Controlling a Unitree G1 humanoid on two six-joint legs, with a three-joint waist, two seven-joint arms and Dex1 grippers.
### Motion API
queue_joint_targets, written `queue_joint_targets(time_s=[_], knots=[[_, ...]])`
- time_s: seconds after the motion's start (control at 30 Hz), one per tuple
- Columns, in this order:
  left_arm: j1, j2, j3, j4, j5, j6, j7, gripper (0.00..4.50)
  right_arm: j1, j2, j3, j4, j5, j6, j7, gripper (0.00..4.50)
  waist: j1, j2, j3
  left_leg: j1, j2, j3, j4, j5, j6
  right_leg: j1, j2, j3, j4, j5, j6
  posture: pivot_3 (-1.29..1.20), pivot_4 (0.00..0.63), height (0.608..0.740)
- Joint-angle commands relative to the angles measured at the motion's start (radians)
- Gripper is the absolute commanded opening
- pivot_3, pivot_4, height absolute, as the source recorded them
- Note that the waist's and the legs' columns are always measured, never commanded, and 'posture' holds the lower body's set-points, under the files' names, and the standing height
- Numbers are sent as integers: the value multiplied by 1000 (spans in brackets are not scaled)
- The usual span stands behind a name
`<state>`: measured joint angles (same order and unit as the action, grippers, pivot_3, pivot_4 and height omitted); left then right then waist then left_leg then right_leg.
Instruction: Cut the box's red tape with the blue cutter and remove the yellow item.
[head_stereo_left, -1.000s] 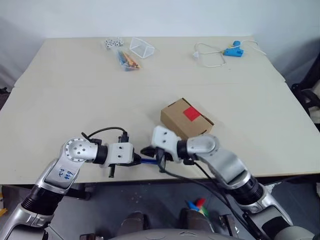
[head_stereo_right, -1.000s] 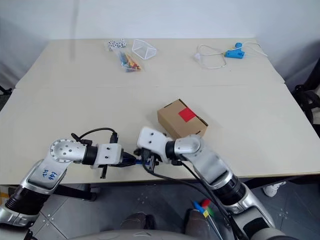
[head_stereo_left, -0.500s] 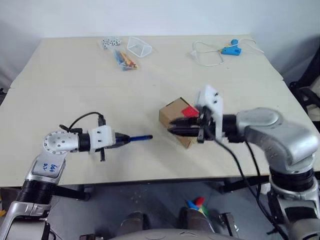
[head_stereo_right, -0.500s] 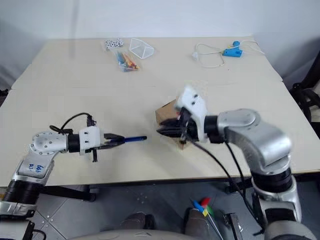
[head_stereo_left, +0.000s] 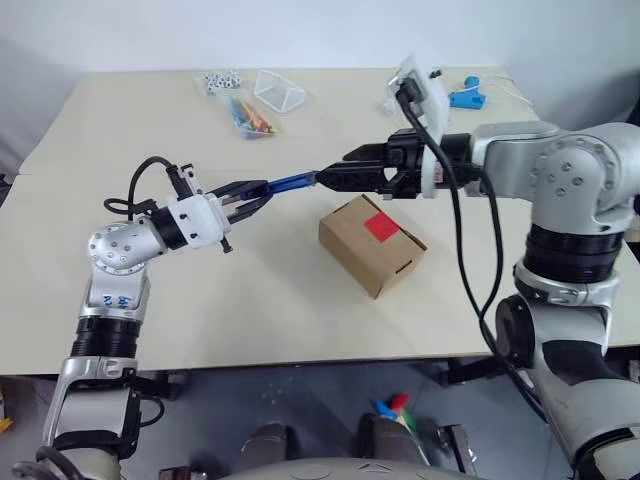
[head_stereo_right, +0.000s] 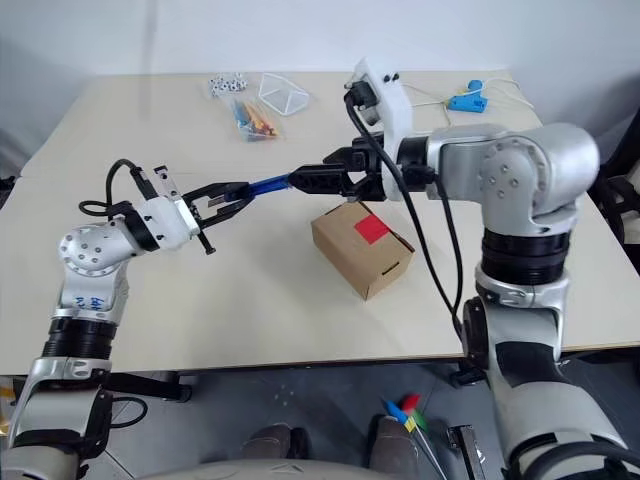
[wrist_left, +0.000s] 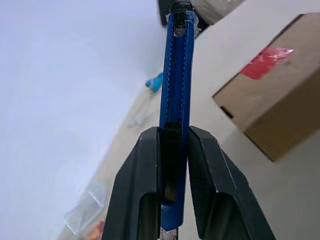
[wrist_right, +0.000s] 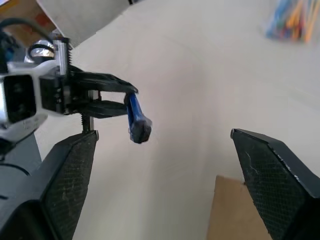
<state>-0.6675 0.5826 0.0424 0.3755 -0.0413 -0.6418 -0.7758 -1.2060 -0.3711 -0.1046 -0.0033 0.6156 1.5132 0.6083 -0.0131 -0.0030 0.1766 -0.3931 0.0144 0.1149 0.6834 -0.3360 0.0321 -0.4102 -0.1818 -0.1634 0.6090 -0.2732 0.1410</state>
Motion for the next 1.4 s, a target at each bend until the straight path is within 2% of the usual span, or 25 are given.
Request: queue_joint_targets(time_s=[0.03, 0.23, 0.67, 0.97, 1.07, 1.4], knots=[[-42, -4, -7, 36, 26, -79, 40, 412, -54, 16, -33, 15, 16, 9, -22, 4483, -4, 0, 0, 0, 0, 0, 0, 0, 0, 0, 0, 0, 0, 0, 0, 0, 150, 740], [-66, -15, -27, 72, 22, -119, 54, 412, -62, 34, -18, 78, 10, -33, -24, 4483, -18, 0, 0, 0, 0, 0, -1, 0, 0, 0, 0, 0, 0, 0, 0, 0, 150, 740], [-71, -13, -36, 64, 10, -118, 59, 412, -71, 13, 64, 149, 7, -92, 23, 4483, -18, 0, 0, 0, 0, 0, -1, 0, 0, 0, 0, 0, 0, 0, 0, 0, 150, 740], [-59, -11, -36, 54, 7, -110, 57, 412, -94, 26, 72, 170, 10, -121, 30, 4483, -19, 0, 0, 0, 0, 0, -1, 0, 0, 0, 0, 0, 0, 0, 0, 0, 150, 740], [-57, -10, -36, 52, 6, -108, 55, 412, -97, 25, 74, 174, 16, -115, 36, 3866, -19, 0, 0, 0, 0, 0, -1, 0, 0, 0, 0, 0, 0, 0, 0, 0, 150, 740], [-55, -11, -36, 48, 6, -101, 57, 412, -81, 17, 106, 165, 9, -116, 56, 473, -19, 0, 0, 0, 0, 0, -1, 0, 0, 0, 0, 0, 0, 0, 0, 0, 150, 740]])
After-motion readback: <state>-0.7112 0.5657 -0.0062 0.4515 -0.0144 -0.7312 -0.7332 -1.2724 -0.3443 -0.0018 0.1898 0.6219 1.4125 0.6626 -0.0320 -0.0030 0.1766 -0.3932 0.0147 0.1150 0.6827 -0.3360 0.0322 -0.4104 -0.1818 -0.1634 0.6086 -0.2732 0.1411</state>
